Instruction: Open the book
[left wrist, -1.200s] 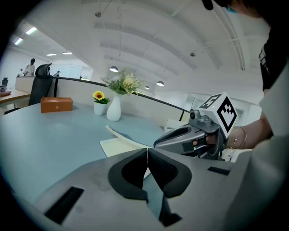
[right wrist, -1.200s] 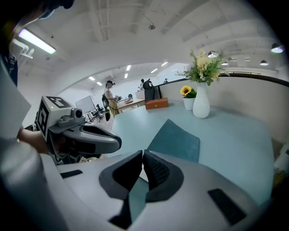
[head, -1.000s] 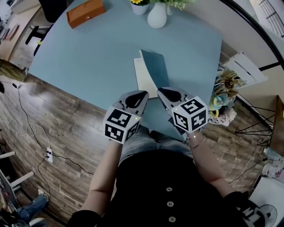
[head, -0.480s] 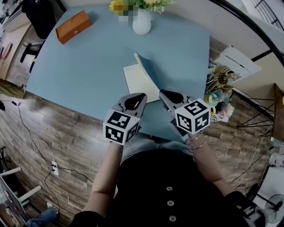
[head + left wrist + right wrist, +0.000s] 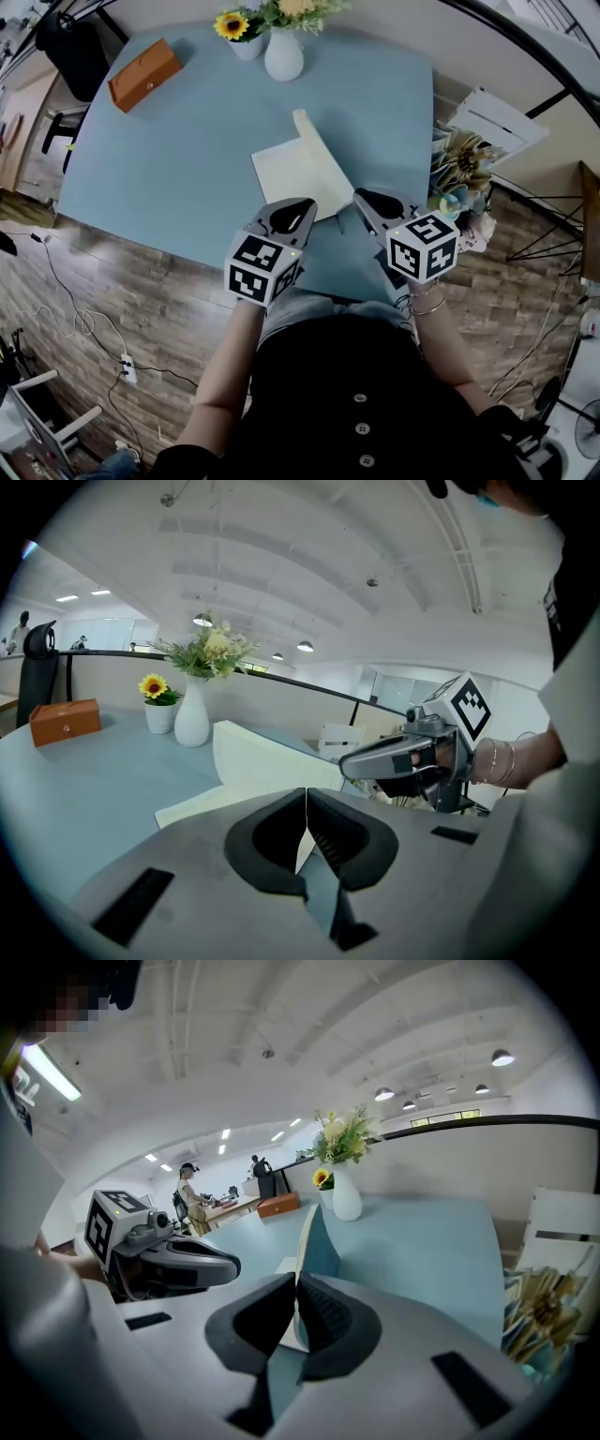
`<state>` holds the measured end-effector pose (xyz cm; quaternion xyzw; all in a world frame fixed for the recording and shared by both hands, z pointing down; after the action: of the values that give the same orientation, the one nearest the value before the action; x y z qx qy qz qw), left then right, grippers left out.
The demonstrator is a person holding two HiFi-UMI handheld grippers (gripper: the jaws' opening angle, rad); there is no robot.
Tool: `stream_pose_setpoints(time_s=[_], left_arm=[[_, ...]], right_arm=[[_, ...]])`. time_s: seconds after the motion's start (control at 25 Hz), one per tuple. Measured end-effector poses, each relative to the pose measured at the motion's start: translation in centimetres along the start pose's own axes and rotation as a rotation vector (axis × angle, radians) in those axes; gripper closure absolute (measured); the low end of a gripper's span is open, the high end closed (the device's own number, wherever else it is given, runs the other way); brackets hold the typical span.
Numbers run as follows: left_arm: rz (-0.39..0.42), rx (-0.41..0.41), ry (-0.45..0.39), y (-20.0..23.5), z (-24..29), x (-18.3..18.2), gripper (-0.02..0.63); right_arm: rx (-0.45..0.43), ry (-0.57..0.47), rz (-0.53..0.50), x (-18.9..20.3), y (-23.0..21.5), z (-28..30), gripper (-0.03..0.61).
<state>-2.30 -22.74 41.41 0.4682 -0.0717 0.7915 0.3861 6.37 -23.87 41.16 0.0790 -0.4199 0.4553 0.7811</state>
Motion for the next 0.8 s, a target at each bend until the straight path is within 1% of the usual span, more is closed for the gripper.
stream_pose_setpoints(time_s=[0.48,0.8], left_arm=[[0.060,0.092,0.074,-2.3,4.1,-0.6,0.600],[0.060,0.115,0.119,-2.7,6.9,-0.6,0.600]], right_arm=[[0.091,-0.013,0.113,1.7,-5.1,-1.5,0.560],[0.121,0.002,0.167,3.2,-7.7,-1.7,0.560]])
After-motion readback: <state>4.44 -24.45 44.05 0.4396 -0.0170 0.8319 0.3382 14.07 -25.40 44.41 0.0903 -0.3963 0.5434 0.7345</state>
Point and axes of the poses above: the fingertips, and each gripper's own axes: z forward along the fingers, y to its left, x out of its underside, the point moved 1 cm from there along -z, backward along the fingers, and after that the axes turned 9 degrees about y, right-handed, at the moved point
